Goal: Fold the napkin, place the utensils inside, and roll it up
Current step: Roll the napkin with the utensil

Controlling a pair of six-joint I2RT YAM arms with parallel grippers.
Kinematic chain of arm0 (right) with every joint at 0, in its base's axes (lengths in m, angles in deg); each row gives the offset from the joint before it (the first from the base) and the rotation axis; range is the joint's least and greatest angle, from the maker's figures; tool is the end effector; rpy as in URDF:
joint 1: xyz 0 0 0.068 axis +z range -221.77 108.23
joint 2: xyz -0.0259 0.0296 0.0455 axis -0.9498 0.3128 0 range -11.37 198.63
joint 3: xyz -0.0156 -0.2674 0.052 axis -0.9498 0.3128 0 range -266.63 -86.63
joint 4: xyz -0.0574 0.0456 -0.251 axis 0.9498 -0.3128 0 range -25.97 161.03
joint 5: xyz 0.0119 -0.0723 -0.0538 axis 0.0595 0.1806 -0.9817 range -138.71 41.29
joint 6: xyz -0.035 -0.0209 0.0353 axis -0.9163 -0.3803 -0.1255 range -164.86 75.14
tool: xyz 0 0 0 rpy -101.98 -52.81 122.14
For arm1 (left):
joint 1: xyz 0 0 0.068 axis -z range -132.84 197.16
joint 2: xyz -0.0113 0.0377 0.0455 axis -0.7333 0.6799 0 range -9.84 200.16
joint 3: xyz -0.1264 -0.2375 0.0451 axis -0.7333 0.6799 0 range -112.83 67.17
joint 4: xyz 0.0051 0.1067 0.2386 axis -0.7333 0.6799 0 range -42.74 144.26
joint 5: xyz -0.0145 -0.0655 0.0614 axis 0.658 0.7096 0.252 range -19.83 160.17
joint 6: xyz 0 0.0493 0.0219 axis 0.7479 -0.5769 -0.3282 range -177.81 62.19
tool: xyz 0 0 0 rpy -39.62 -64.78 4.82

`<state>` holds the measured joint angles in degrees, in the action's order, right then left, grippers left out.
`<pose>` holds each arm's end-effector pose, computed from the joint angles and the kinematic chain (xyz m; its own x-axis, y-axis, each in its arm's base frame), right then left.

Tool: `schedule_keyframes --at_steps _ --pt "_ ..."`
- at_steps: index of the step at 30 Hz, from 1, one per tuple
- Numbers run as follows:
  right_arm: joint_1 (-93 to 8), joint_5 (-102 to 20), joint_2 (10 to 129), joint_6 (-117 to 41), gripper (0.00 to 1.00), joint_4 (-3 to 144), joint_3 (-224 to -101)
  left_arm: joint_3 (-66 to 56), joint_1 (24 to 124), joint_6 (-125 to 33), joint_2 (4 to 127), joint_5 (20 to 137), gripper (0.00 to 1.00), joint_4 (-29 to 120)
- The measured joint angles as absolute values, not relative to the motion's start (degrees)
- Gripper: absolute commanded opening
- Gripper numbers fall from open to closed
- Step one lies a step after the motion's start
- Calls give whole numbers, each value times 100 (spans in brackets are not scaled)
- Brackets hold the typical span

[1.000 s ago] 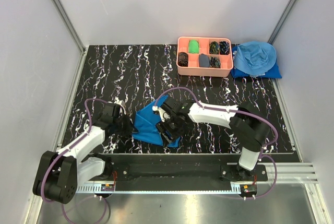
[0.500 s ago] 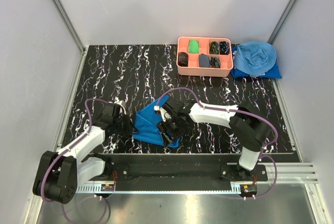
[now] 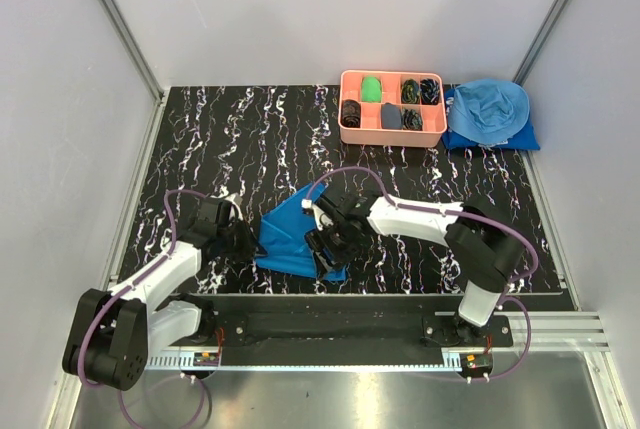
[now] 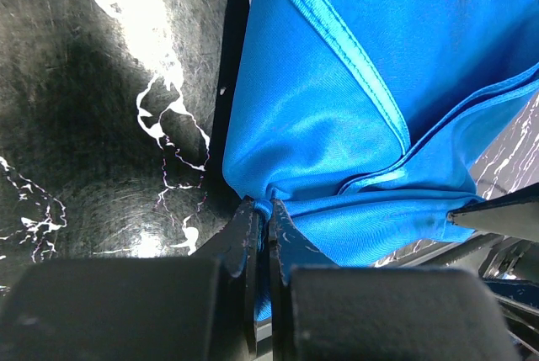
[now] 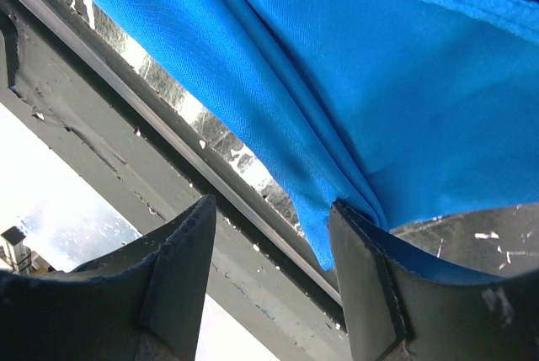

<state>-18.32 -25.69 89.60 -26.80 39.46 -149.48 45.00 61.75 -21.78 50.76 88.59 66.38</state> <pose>0.1897 0.2790 0.1685 -0.7853 -0.5801 -0.2162 -0.6066 0.6511 0.4562 0.1689 -0.0555 0.1473 -0.8974 -0.3432 -0.2772 -0.1544 0.8330 -0.5313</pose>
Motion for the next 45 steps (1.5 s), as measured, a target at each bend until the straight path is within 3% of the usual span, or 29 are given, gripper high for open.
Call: schedule_keyframes --at_steps 12,20,31,45 --pt "-1432 -3288 8326 -3283 67 3391 -15591 3999 6166 -2355 5635 8916 0 6751" --pt "-353 -4328 8438 -3978 70 4525 -15600 3759 6166 -2512 5950 8983 0 6865" --pt "-127 -4931 8816 -4669 66 5795 -14889 3599 6142 -2685 6162 9067 0 6994" --pt "-90 -5535 9445 -4968 65 6276 -14905 3525 6125 -2825 6267 9143 0 7036"
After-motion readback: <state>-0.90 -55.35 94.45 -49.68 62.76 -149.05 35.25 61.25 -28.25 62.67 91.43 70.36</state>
